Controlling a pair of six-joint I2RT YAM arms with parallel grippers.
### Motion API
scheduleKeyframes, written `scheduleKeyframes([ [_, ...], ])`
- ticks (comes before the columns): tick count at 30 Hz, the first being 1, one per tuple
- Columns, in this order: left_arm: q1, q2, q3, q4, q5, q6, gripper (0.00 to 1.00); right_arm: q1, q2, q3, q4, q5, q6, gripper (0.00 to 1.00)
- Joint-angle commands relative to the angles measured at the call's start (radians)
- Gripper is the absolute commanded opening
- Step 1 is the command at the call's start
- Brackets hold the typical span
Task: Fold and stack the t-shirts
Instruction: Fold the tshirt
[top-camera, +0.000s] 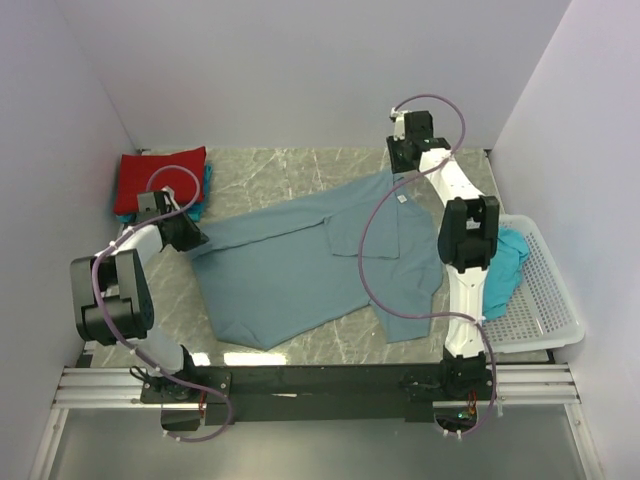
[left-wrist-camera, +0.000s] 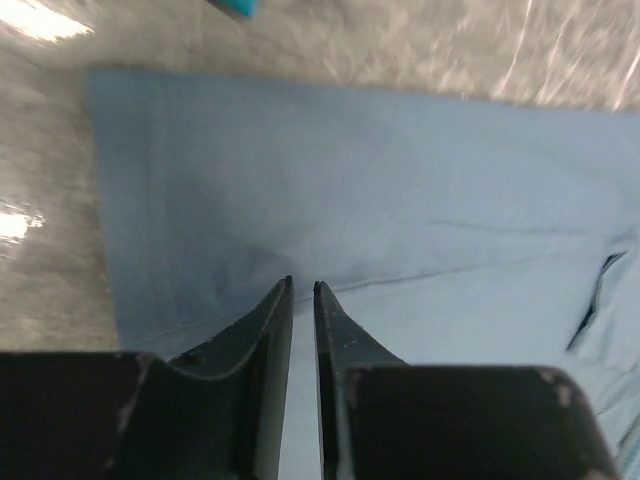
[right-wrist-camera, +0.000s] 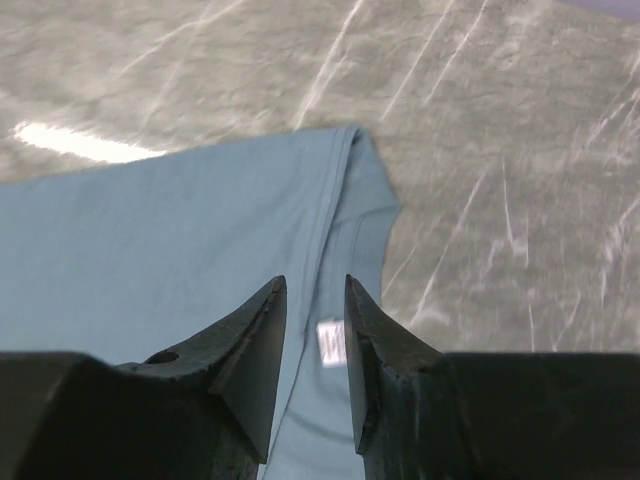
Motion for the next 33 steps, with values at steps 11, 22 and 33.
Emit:
scheduleKeyframes([
  [11,-0.075,-0.008,-0.041,-0.082,-0.108,0.031,0.19,0.013,-0.405,-0.324,0.026,-0.226,-0.014,0.41],
  [22,-0.078,-0.193,-0.073,-0.080,0.020,0.048,0.20,0.037,-0.738,-0.578,-0.099,-0.542,-0.221,0.42],
  [33,-0.078,-0.651,-0.167,0.185,0.330,0.014,0.99,0.088,-1.080,-0.964,-0.518,-1.055,-1.103,0.52],
])
